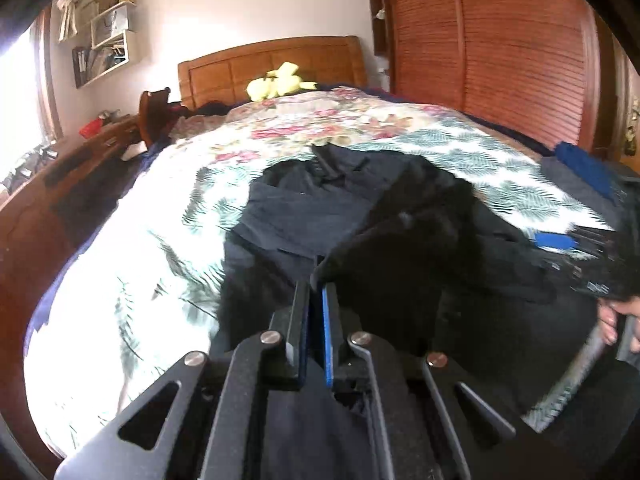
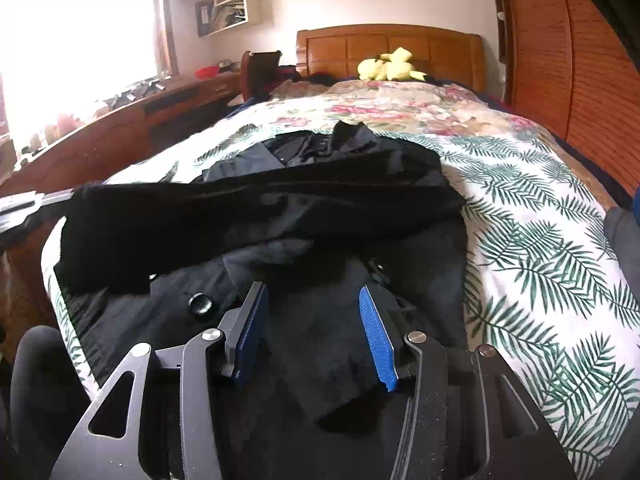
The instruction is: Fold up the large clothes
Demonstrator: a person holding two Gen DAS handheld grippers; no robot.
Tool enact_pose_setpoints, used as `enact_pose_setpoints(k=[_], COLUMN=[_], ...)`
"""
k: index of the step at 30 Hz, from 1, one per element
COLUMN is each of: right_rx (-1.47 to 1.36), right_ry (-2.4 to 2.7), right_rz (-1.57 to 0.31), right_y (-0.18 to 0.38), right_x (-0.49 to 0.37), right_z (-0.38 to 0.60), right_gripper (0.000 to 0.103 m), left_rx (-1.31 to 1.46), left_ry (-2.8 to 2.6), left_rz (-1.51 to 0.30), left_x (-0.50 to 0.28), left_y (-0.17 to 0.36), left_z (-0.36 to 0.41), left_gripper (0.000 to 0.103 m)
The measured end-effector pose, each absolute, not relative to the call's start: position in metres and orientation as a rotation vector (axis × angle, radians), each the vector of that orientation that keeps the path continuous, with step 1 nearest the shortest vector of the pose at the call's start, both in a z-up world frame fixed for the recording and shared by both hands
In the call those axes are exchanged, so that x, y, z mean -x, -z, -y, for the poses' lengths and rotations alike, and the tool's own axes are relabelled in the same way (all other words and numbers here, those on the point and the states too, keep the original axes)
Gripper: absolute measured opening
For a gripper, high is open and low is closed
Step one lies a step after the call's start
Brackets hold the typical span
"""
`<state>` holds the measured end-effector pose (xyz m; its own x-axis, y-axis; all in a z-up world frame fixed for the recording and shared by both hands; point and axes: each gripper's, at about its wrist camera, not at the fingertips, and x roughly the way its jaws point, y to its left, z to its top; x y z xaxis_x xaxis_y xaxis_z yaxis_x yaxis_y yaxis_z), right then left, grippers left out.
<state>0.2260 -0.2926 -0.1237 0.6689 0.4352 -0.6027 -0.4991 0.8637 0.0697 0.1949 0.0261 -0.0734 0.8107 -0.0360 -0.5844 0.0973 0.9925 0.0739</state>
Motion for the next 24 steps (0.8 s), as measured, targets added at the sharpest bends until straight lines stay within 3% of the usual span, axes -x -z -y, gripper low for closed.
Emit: enact_pose_setpoints(k=[9,24], right_rx=[0.131,0.196], right_ry=[-0.524,-0.530], right_rz=[-0.691,-0.729], right_y=[0.136,0.154], right_x=[-0.234,-0.236], right_z=[0.279,0.260], right_gripper=[0.048,0.048], left_rx=[0.006,-0.010], left_ry=[0.070,0.043], left_rz=[-0.685,-0.740], left_x=[-0.220,-0.161], left_y=[0.090,0.136], left_z=[-0.057,-0.082], left_gripper=[0.006,0.017])
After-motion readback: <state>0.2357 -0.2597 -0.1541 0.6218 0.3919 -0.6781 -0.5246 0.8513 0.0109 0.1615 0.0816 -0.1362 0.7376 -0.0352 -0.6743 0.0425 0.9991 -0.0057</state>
